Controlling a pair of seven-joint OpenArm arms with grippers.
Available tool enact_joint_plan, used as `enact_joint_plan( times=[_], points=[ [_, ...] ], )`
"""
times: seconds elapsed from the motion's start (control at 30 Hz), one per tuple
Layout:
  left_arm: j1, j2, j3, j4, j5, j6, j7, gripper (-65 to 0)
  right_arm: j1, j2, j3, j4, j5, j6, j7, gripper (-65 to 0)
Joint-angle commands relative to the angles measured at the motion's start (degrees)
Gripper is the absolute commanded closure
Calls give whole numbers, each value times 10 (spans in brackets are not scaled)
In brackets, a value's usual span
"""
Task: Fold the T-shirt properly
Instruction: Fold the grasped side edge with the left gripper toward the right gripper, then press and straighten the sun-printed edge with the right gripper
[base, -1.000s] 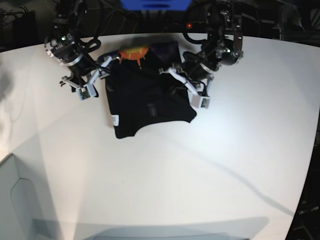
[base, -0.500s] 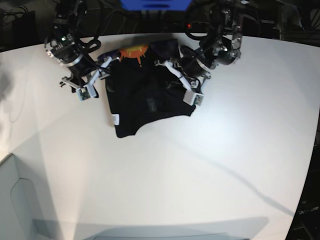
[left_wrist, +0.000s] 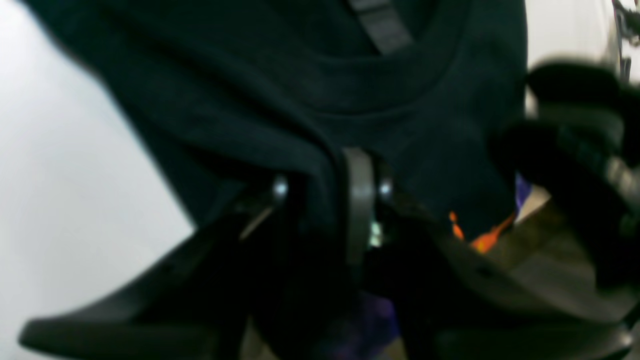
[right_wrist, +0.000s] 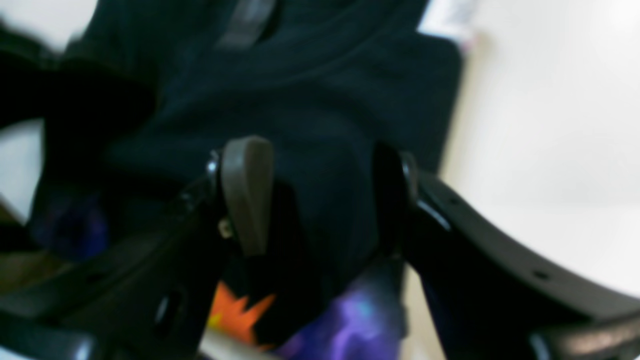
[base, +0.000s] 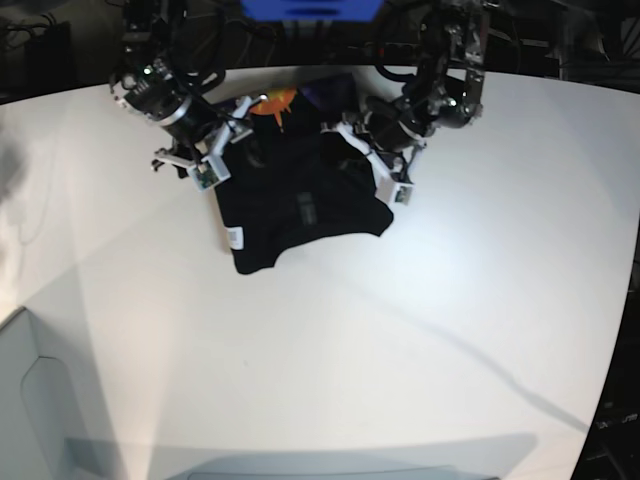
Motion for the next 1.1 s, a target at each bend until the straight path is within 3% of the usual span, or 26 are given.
enact_joint_plan(
  times=[0.0, 0.17, 0.3, 0.5, 0.83, 0.97, 1.07],
  points=[
    [4, 2, -11, 14, -6, -2, -2, -191, -3, 1, -12, 16, 8, 10, 16, -317],
    [9, -3, -67, 21, -78, -2, 1, -282, -13, 5, -44, 24, 8, 10, 16, -343],
    [10, -4, -116, 15, -129, -2, 2, -295, -23, 5, -63, 25, 8, 10, 16, -344],
    [21, -20, -200, 15, -137, -5, -2, -295, -29, 13, -118, 22, 8, 10, 16, -340],
    [17, -20, -496, 15, -138, -6, 2, -296, -26, 39, -147, -44, 8, 10, 16, -340],
    [11, -20, -559, 15, -138, -6, 2, -297, -26, 45, -147, 4, 9, 10, 16, -340],
    [13, -17, -586, 15, -138, -6, 3, -295, -17, 31, -154, 23, 10, 10, 16, -342]
  ],
)
